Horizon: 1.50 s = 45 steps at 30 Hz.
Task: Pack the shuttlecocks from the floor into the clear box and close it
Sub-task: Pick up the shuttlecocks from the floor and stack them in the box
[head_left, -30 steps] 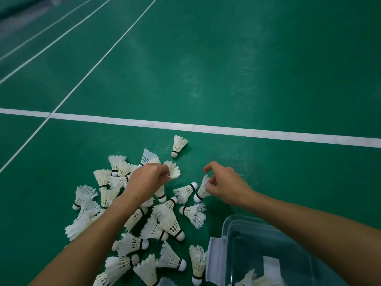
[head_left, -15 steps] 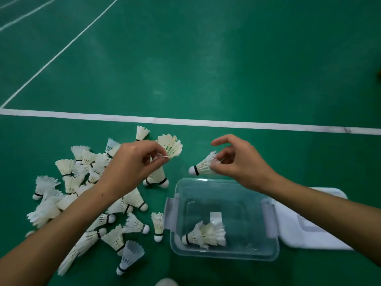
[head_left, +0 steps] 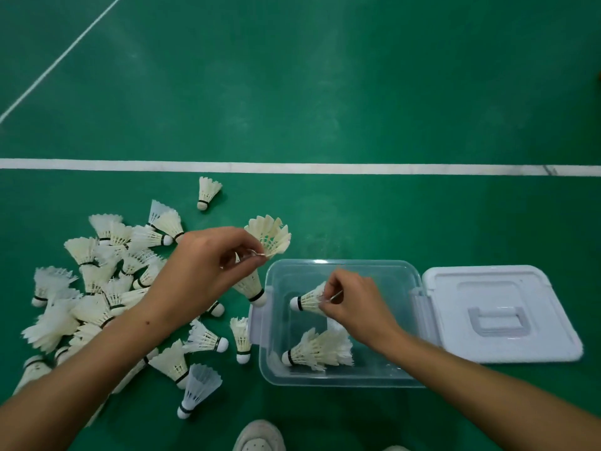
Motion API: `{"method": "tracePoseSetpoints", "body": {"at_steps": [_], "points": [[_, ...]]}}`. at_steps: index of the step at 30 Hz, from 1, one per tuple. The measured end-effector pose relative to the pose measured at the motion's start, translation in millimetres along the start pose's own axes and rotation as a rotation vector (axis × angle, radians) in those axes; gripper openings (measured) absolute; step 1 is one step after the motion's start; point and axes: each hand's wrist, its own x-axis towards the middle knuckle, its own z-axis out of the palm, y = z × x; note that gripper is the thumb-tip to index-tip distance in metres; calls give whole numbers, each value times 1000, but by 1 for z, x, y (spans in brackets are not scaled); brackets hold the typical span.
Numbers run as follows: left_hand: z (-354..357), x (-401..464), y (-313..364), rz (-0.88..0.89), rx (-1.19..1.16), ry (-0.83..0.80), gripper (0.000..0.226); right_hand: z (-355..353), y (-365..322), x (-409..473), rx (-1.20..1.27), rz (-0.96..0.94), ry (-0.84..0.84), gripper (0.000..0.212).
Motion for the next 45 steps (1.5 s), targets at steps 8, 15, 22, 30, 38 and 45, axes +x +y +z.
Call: {"method": "tracePoseSetpoints", "body": {"at_steps": [8,15,22,30,38,45], "points": [[15,-5,4,55,-24,-93,13,40,20,11,-68,53,-63,38],[27,-7,4,66,-27,-136,15,47,22,9,3,90,-98,29],[35,9,4,99,1,-217,9,-19,1,-11,230,79,38,26],[58,44,15,139,70,-331,8,-74,-41,-26,196,-221,231,35],[65,51,25,144,-11,-367,22,-57,-29,-24,-217,-318,269,52],[44,33,7,69,-12,-165,44,-43,14,-53,-200,-179,265,54]]}}
